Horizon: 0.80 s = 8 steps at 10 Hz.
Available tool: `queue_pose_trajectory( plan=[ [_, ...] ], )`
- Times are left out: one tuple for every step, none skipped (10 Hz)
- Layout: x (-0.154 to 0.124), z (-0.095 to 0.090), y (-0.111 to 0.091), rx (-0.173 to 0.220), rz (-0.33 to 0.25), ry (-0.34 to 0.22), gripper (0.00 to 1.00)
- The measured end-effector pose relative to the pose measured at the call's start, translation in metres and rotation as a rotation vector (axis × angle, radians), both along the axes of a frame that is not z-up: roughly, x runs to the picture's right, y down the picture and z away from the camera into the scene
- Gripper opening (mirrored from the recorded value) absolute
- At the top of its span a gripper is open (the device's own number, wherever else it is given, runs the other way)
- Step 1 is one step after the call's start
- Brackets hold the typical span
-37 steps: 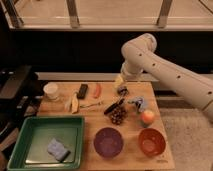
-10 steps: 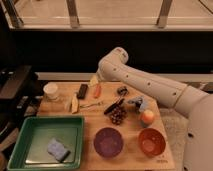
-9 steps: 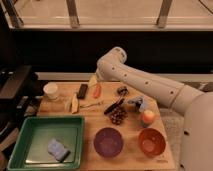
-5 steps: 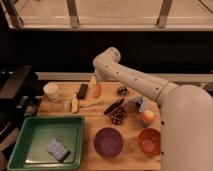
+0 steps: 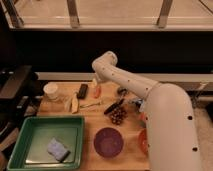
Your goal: Place pepper in red bowl
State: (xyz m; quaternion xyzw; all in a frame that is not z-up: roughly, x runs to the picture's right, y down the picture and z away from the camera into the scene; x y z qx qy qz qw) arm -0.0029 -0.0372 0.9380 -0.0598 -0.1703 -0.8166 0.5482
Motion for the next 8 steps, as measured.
queue_pose_trajectory(
  plan=[
    [-0.0005, 0.0049, 0.0009, 0.001, 0.009, 0.002, 0.8],
    [-0.0034, 0.0088, 0.0016, 0.004, 0.02, -0.001, 0.8],
    [-0.0076, 0.0106, 0.003, 0.009, 0.032, -0.016, 0.8],
    [-0.0085, 0.01, 0.0025, 0.01, 0.04, -0.024, 0.8],
    [-0.0055, 0.0102, 0.0028, 0.01, 0.041, -0.022, 0.8],
    [-0.0062, 0.0101, 0.0028, 0.01, 0.04, -0.023, 0.8],
    [-0.0078, 0.01, 0.003, 0.009, 0.038, -0.024, 0.8],
    [-0.009, 0.0099, 0.0031, 0.009, 0.037, -0.026, 0.8]
  ],
)
